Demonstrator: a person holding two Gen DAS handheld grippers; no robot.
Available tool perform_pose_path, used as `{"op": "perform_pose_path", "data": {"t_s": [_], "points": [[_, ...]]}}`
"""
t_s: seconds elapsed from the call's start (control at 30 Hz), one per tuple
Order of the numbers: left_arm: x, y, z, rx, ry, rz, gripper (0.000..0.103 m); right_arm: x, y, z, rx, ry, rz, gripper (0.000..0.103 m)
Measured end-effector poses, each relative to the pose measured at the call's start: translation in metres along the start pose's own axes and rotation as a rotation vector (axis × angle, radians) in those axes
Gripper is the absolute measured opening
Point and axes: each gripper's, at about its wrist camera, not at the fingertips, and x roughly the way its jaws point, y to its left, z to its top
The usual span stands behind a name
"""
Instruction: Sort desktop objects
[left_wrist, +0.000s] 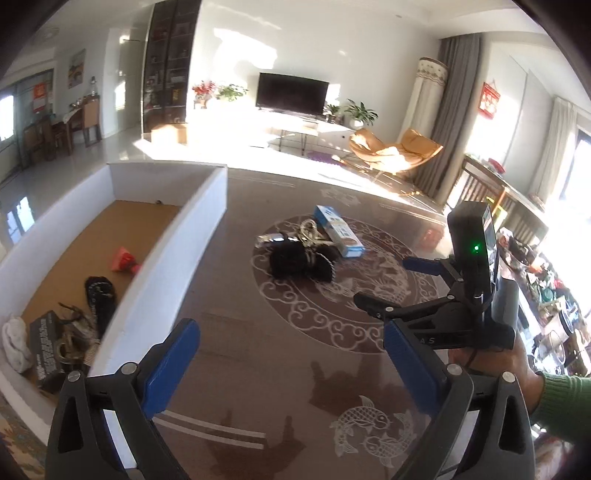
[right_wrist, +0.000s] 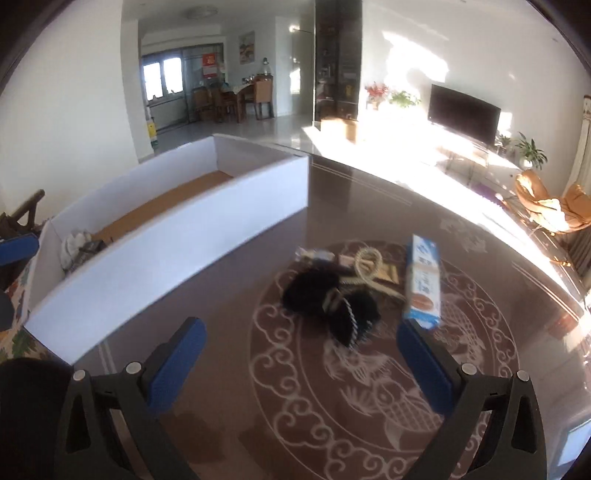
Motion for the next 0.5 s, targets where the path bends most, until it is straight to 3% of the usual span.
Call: {"op": "perform_pose_path", "data": {"t_s": [0.13, 0.23, 0.33, 0.5], "points": [[0.065, -0.035, -0.022, 0.05, 0.117, 0.011, 0.102, -0.001, -0.054, -0.084, 0.063, 0.119, -0.104, 0.103], [0.098, -0.04, -0.034, 0.037, 0.163, 0.037, 0.102, -0.007, -0.076, -0.123, 0.119, 0.158, -0.134, 0.103], [0.115, -0.04, -0.046, 0.042, 0.184, 0.056, 0.102, -0.013, -0.085, -0.14, 0.17, 0.163, -0.134, 0.103], [0.126, -0.035, -0.058, 0.042, 0.2, 0.09, 0.102, -0.015, -0.087, -0.137, 0.193, 0.167, -0.14, 0.103]]}}
